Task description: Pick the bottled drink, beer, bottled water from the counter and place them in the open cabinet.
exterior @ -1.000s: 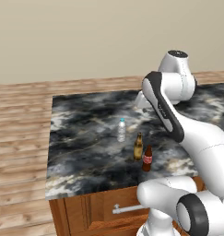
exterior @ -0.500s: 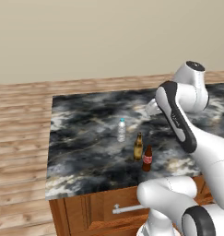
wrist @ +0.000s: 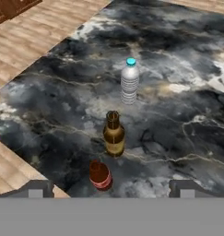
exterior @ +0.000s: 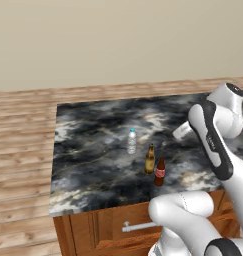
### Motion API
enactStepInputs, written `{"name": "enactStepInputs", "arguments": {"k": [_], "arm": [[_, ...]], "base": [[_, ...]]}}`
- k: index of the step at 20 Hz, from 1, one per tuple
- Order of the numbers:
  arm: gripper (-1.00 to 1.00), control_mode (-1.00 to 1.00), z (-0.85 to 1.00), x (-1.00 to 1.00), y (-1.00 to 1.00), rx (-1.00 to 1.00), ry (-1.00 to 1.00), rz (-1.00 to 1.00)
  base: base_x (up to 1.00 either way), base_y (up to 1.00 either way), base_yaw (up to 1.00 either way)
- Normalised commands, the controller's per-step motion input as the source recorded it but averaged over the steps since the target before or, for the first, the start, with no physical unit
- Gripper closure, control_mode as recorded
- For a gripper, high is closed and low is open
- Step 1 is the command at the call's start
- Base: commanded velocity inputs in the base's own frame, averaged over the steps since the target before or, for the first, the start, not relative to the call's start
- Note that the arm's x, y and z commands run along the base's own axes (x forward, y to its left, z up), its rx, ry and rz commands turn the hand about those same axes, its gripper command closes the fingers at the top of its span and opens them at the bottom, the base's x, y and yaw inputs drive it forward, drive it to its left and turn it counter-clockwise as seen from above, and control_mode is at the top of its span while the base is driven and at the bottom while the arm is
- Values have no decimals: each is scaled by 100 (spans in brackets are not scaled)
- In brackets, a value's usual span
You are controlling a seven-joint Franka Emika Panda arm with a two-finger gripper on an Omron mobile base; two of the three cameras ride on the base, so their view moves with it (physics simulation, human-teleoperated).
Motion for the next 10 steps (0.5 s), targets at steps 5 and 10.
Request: {"name": "enactStepInputs", "arguments": {"k": [5, 10], "arm": [[-100, -100, -13, -6, -42, 9, -6, 29], [-100, -100, -6, 0, -17, 6, -11, 20]], "base": [[0, 0, 0], [0, 0, 0]]}}
